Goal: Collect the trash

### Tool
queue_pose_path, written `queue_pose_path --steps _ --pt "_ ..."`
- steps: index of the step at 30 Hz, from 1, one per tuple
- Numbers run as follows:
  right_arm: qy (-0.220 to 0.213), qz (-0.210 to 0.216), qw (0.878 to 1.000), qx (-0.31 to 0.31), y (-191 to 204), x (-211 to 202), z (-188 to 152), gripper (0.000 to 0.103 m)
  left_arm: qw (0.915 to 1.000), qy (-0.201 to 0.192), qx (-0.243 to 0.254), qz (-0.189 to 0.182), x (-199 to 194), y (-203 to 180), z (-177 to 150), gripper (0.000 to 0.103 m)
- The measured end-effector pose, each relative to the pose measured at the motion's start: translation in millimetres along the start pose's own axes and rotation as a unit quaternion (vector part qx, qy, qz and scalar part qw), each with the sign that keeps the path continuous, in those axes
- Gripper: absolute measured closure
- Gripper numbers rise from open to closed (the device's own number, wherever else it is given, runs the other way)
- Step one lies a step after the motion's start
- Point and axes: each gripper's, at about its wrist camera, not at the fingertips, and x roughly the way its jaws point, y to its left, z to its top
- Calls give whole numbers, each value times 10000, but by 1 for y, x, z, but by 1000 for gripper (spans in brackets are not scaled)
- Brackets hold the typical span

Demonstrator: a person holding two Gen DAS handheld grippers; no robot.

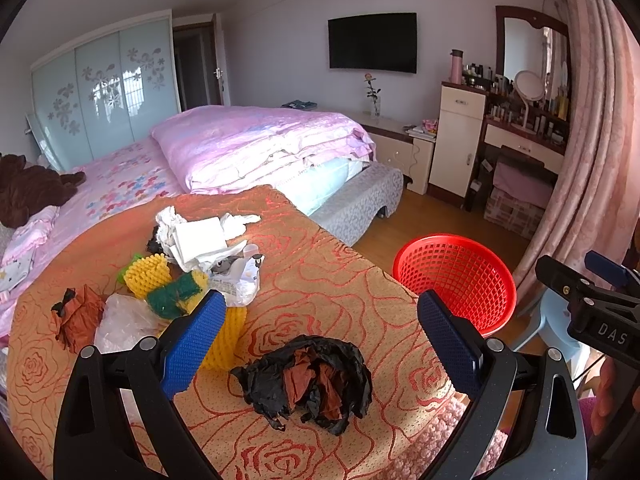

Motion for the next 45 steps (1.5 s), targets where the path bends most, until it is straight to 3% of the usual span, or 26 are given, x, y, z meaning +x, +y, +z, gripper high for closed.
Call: queue_pose_path --steps 20,28,33,45 --pt "40 21 10000 -33 1 1 -4 6 10000 -34 -88 9 -4 6 2 10" --pt "229 149 9996 -97 4 8 -8 6 9952 -365 -807 407 -30 88 20 10" --pt "298 230 9991 -184 7 11 -9 6 9889 -295 -1306 649 -35 138 10 10" --pt "458 673 9947 -622 29 13 -15 6 9869 403 -1448 577 8 159 -33 12"
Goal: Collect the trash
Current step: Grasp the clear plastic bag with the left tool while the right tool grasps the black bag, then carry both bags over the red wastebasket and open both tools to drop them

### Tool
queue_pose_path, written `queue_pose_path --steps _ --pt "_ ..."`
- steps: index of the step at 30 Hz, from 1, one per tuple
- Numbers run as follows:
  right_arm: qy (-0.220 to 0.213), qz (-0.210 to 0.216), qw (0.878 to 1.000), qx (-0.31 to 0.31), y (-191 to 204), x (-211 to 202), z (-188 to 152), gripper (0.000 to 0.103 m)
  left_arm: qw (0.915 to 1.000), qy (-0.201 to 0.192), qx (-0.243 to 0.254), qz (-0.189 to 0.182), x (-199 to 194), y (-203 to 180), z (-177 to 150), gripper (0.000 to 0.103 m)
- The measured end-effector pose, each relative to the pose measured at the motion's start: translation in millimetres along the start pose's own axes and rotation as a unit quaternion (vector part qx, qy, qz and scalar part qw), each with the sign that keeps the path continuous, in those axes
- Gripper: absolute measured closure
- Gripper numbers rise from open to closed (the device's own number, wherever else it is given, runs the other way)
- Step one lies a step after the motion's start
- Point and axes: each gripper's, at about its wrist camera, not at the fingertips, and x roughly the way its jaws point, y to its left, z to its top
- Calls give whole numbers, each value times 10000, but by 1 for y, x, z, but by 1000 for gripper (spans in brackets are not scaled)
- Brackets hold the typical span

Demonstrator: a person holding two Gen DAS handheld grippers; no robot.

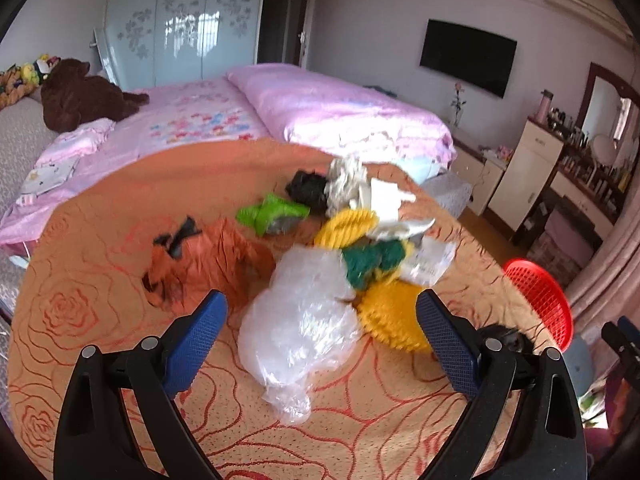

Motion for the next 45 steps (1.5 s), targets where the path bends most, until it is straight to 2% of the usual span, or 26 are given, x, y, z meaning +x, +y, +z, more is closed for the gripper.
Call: queue_pose_path --steps 2,4,10,16,25,28,30,32,35,45 --pt "78 179 9998 -90 6 2 -1 6 10000 78 -10 -35 7 2 -4 19" --pt "181 361 9990 -174 16 7 -1 6 9999 155 -23 -25 14 4 -7 35" --pt "445 934 9922 -699 54 23 1 6 9998 107 58 144 21 8 -11 64" --pt "619 1414 9806 -1212 94 41 1 6 9999 58 -54 62 16 17 -12 78" --pt "924 1819 9660 -1590 127 67 -2 7 9993 -339 -124 -20 -23 24 -7 80" --pt "1037 1914 9619 -1656 134 73 -4 18 9985 -521 -155 -31 -38 26 -4 80" --pt "1106 1984 9591 -1690 137 75 -6 35 9978 -631 -198 -32 -45 29 -3 80" --pt "1097 2071 9569 -1717 138 73 -6 45 9971 -726 -240 -13 -49 29 -1 80" --pt "971 2101 9569 -1757 137 66 -6 52 9966 -764 -311 -5 -50 30 0 80" --pt "558 2043 9629 -1671 126 40 9 54 9950 -948 -174 -246 -60 11 1 80"
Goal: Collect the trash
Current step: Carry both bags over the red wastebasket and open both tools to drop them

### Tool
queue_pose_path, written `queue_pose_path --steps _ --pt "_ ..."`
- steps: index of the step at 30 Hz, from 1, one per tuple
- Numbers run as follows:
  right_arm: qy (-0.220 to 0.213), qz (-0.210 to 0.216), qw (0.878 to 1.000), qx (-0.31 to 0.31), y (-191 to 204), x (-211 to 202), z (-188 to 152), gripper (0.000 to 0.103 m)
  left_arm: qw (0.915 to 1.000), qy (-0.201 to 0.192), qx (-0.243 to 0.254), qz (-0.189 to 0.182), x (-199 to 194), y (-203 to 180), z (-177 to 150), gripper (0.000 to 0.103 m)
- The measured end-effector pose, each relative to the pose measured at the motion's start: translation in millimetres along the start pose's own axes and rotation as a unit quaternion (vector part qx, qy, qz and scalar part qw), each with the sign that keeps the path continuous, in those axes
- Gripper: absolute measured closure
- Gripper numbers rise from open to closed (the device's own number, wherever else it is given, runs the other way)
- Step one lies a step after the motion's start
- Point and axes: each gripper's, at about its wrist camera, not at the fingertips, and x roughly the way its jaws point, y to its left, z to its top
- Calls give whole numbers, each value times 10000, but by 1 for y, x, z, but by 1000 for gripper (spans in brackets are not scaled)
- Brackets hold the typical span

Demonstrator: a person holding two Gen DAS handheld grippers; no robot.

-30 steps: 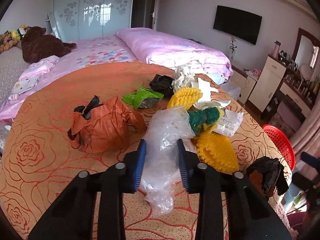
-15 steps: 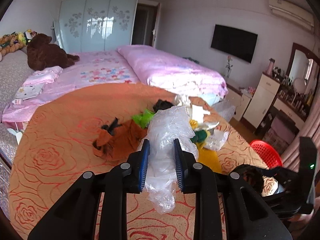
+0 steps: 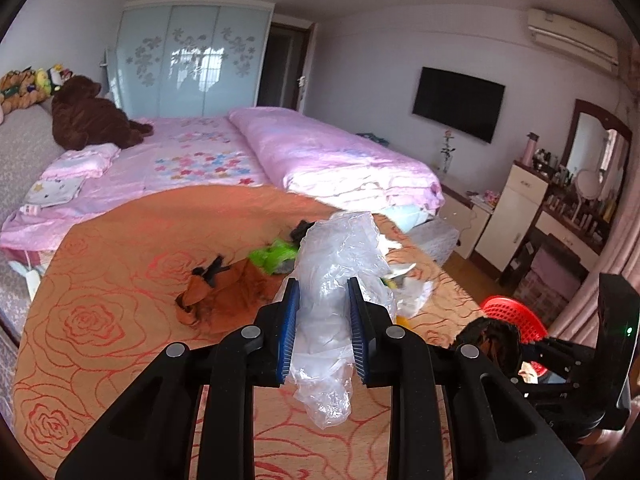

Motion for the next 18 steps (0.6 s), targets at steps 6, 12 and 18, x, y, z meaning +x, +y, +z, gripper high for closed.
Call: queue_pose_path --steps 6,12,18 --pt "-334 -366 9987 104 -18 -24 12 54 9996 47 168 -214 7 -21 4 80" --pt "-482 -796 9946 468 -56 -40 19 54 9981 143 393 -451 24 -50 9 80" --pt "-615 -1151 9889 715 -87 -54 20 53 9955 270 636 -654 47 -87 11 80"
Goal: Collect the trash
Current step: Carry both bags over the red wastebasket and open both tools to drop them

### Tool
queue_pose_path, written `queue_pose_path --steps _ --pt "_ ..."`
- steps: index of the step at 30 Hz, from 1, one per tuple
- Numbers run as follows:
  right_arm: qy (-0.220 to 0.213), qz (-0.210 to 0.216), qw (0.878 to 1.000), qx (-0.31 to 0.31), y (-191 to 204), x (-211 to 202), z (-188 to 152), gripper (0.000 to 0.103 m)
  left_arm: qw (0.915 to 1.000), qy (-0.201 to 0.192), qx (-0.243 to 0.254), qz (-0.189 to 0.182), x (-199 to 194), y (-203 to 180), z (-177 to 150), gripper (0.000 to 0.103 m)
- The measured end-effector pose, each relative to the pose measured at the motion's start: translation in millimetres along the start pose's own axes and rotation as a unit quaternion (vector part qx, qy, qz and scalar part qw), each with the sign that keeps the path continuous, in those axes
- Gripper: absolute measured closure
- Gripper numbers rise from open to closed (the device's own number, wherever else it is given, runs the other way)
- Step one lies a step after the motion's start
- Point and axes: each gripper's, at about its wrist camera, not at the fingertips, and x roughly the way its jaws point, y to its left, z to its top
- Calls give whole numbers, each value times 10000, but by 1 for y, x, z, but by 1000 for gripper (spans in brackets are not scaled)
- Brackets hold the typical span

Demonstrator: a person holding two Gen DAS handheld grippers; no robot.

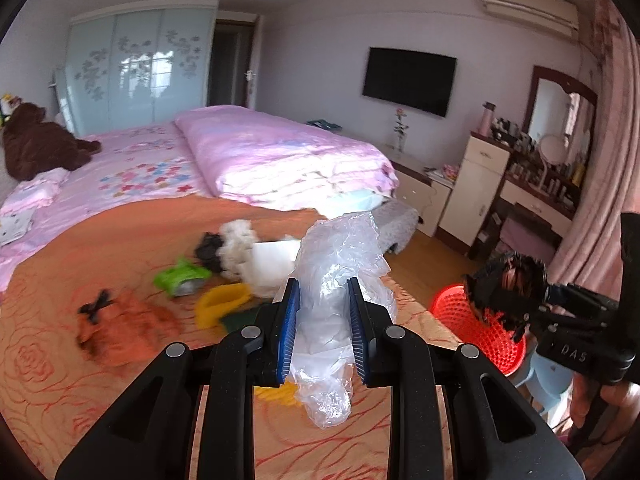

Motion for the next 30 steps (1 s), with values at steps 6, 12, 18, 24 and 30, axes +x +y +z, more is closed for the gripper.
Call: queue_pose_path --steps 6,12,18,24,30 --pt "-59 -365 9991 204 -29 -3 4 53 9989 152 304 -337 22 -37 4 80" --pt "-39 -741 9964 406 -61 -4 0 53 9951 376 533 -736 48 -72 9 80" --pt "38 -1049 9919 718 -94 -1 -9 53 9890 734 712 -1067 81 -111 8 80" --pt "151 -1200 9878 980 -115 6 -24 52 9818 1053 942 -1269 111 -145 -1 80" --pt "325 -1289 9839 1197 -131 17 -35 52 9768 1294 1056 -1337 132 -165 -11 80"
